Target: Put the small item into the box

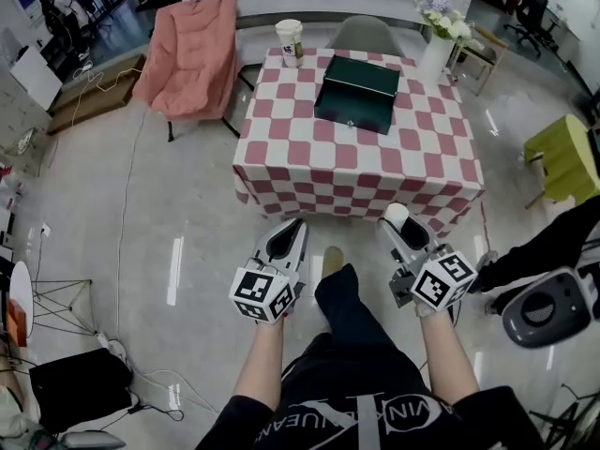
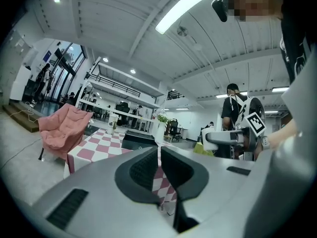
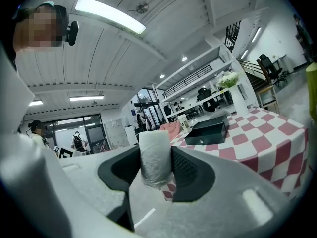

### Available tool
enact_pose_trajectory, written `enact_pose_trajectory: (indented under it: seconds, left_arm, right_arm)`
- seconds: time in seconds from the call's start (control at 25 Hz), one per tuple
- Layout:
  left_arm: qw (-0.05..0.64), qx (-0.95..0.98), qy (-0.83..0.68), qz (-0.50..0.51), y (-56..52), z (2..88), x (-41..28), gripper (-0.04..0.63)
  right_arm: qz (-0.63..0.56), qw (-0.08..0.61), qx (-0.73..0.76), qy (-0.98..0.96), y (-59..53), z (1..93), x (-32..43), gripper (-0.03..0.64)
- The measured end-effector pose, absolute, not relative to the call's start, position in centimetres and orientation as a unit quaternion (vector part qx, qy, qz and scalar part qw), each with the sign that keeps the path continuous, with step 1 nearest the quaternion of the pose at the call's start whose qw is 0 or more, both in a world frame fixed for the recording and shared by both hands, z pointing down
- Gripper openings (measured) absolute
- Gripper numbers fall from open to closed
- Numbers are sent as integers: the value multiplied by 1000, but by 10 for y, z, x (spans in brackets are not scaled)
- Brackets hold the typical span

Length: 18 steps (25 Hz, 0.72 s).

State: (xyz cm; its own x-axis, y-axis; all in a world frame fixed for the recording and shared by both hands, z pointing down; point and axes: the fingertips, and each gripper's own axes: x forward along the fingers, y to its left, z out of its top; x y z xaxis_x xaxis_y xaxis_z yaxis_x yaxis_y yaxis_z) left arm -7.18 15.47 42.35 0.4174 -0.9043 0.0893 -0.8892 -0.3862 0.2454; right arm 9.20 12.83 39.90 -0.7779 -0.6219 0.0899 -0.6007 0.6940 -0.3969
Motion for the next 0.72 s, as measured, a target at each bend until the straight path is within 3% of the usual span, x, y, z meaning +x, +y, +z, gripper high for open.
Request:
enact_pose_trajectory:
  seconds: [0.72]
  left_arm:
    - [130,836,-532,-19,30,428,-101,20]
  right_arm:
    - [-217,42,-312,924,1,399,44,187]
